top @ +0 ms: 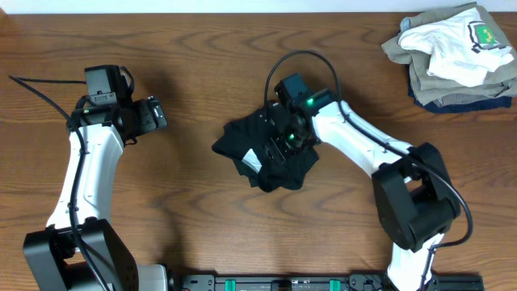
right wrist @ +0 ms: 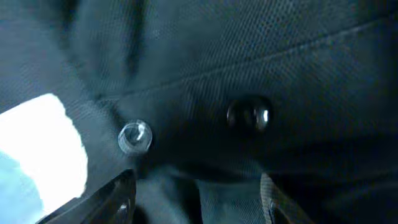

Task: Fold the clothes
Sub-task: 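Grasp the folded shirt bundle with the right gripper and gather it, then lift the shirt with the right gripper and carry it to the clothes stack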

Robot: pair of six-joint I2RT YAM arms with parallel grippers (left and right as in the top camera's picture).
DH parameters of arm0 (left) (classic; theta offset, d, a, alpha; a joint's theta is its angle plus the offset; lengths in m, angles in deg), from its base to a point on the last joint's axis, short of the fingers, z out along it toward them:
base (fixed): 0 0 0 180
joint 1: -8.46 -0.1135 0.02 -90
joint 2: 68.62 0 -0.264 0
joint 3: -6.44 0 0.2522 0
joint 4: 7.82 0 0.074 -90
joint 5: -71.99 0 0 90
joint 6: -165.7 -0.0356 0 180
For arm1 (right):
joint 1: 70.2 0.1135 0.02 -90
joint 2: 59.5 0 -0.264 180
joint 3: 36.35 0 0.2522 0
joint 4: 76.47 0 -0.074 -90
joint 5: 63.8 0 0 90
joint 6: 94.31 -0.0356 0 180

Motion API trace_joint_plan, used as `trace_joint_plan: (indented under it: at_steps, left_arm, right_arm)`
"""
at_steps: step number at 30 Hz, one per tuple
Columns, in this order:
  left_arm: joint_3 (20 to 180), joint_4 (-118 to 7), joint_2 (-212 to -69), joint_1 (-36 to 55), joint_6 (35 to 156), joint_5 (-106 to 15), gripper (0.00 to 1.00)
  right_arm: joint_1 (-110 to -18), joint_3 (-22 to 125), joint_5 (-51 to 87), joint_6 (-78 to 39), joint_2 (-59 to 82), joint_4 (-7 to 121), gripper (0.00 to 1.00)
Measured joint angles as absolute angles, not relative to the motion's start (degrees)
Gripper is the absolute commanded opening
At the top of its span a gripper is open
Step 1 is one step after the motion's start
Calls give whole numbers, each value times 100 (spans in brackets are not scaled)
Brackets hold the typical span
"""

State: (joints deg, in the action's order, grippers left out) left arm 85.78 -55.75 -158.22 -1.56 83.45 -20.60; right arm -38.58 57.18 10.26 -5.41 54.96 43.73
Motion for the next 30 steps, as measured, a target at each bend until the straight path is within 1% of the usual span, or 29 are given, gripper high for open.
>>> trace_joint_plan:
  at_steps: [9, 13, 17, 20, 24, 30]
  left_arm:
    - [8578, -5519, -15822, -156, 8345, -2060, 98]
    - [8578, -5519, -15822, -156, 8345, -2062, 98]
    - [8578, -5486, -15822, -156, 8345, -2060, 98]
    - [8578, -5466, -15822, -156, 8345, -2062, 98]
    - [8578, -5455, -15822, -156, 8345, -2060, 98]
    - [8578, -5455, -15822, -156, 8345, -2062, 98]
  right_arm:
    - [-3972, 5613, 2359, -524, 5780, 5805, 78]
    - [-4273, 5646, 2663, -357, 5959, 6611, 88]
    - [-4735, 5657, 2928, -246, 6127, 7433, 88]
    - [-5152, 5860, 2864, -211, 6219, 7326, 88]
    - [-5493, 6415, 2578, -124, 6265, 6511, 89]
    - [-5331, 7530, 2156, 202, 6232, 5641, 91]
